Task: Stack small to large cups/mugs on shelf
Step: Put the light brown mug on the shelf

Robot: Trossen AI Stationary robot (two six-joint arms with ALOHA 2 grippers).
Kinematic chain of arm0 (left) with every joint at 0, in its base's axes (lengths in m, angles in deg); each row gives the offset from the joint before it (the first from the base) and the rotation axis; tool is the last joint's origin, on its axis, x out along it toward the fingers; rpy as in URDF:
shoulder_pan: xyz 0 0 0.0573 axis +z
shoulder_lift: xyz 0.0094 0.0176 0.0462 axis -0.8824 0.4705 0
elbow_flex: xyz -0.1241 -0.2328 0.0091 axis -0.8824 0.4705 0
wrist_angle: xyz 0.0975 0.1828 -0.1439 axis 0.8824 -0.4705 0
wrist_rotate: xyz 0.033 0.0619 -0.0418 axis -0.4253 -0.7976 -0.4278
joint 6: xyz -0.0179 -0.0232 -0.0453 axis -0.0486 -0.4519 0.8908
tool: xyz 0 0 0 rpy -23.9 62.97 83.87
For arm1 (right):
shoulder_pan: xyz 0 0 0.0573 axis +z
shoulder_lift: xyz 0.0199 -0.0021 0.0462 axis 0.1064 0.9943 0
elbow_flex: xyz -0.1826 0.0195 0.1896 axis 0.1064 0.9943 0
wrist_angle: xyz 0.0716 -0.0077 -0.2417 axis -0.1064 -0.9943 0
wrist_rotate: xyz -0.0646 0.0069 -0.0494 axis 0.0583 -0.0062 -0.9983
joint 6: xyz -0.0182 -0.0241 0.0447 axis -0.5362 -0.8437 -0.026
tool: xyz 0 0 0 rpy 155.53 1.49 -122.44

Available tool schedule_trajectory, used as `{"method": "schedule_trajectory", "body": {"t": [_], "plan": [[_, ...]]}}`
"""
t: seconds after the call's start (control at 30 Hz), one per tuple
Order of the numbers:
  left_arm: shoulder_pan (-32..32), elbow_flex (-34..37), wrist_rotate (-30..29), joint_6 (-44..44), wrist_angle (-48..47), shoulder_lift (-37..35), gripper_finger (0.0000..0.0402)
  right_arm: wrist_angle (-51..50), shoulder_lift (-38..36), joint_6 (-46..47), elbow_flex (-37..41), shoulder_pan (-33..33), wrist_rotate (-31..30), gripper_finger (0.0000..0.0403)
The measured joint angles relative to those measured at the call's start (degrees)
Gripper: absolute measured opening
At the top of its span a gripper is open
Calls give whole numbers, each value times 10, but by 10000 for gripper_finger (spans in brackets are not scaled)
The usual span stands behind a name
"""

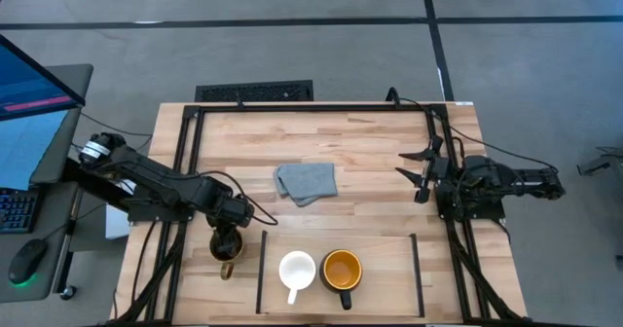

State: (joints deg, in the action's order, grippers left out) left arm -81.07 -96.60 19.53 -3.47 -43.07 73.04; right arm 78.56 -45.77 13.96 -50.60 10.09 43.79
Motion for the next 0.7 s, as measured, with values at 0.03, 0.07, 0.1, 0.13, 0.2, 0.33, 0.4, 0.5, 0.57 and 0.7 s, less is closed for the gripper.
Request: {"method": "schedule_trajectory", "body": {"t": [0.03, 0.07, 0.1, 0.13, 0.2, 0.33, 0.4, 0.5, 0.57, 0.7], "plan": [[0, 0, 0, 0, 0, 0, 90, 0, 0, 0, 0, 0, 0, 210], [0, 0, 1, 0, 0, 0, 79, -1, 0, 0, 0, 0, 0, 210], [0, 0, 1, 0, 1, 0, 68, -2, 0, 0, 0, 0, 0, 210], [0, 0, 1, -2, 0, 0, 56, -4, 0, 0, 0, 0, 0, 210], [0, 0, -3, 0, -3, 0, 34, -7, 0, 0, 0, 0, 0, 210], [0, 0, -5, -1, 0, 0, 21, -8, 0, 0, 0, 0, 0, 210], [0, 0, -5, -1, -2, 0, 22, -8, 0, -1, 0, 0, 0, 210], [0, 0, -6, -1, -1, 0, 34, -8, 0, -2, 0, 0, 0, 210], [0, 0, -7, -2, -1, 0, 38, -8, 0, -2, 0, 0, 0, 210], [0, 0, -8, -20, 0, 0, 22, -8, 0, -4, 0, 0, 0, 210]]}}
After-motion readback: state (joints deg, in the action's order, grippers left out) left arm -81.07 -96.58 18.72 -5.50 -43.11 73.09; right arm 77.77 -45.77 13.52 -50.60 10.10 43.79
